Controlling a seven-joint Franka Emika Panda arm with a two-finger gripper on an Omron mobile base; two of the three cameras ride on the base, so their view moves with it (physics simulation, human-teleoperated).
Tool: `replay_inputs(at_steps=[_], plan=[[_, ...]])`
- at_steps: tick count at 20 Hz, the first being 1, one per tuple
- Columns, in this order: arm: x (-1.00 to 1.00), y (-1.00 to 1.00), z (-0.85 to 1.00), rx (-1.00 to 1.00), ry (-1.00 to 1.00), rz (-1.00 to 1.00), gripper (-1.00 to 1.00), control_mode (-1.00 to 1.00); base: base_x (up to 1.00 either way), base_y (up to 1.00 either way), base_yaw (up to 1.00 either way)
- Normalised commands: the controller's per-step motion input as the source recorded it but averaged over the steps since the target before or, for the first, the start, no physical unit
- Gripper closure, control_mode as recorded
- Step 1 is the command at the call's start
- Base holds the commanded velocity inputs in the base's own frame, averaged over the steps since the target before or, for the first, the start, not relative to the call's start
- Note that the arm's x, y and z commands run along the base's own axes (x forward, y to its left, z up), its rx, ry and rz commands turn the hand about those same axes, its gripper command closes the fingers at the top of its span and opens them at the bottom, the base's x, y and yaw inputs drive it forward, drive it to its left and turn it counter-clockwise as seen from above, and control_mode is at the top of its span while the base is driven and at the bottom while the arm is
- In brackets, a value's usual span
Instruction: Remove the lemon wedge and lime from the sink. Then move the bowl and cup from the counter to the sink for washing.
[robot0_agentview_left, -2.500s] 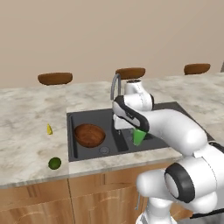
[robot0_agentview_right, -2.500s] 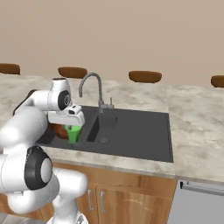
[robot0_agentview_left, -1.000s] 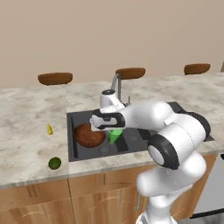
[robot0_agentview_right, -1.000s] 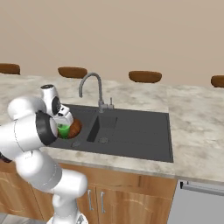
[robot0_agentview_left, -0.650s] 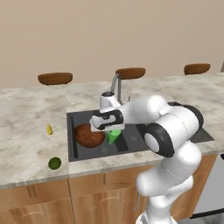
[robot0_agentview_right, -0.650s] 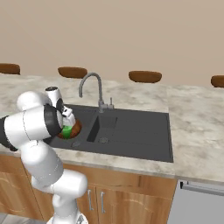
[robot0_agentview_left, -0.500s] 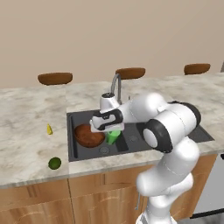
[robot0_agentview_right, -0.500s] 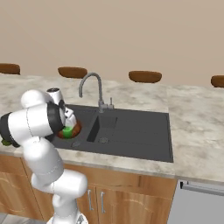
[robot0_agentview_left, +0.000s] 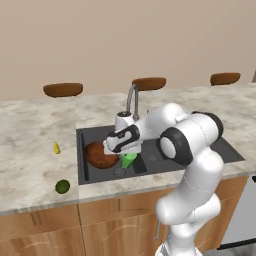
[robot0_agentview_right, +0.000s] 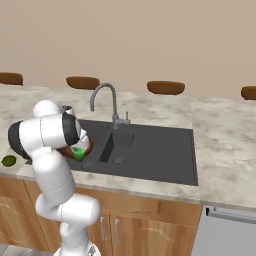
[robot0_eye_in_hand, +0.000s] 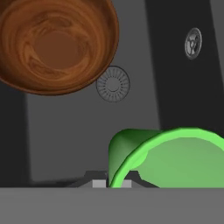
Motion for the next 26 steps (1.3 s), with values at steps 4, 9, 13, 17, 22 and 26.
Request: replay_inputs(at_steps=[4,9,13,17,22,26], plan=[[0.03,-0.04,-0.26,0.00,0.00,-0.02,1.00,-1.00,0.00,0.00,0.00],[0.07,-0.02,-0.25,0.00,0.00,-0.02,1.00,-1.00,0.00,0.00,0.00],[0.11,-0.04,-0.25,0.00,0.00,-0.01,1.00,-1.00,0.00,0.00,0.00],[0.12,-0.03,-0.30,0.00,0.00,0.00,1.00,-1.00,0.00,0.00,0.00],[0.10,-0.02,-0.32,0.00,0.00,0.00,1.00,-1.00,0.00,0.00,0.00],[0.15,0.00,-0.29,0.00,0.00,0.00,1.00,-1.00,0.00,0.00,0.00]])
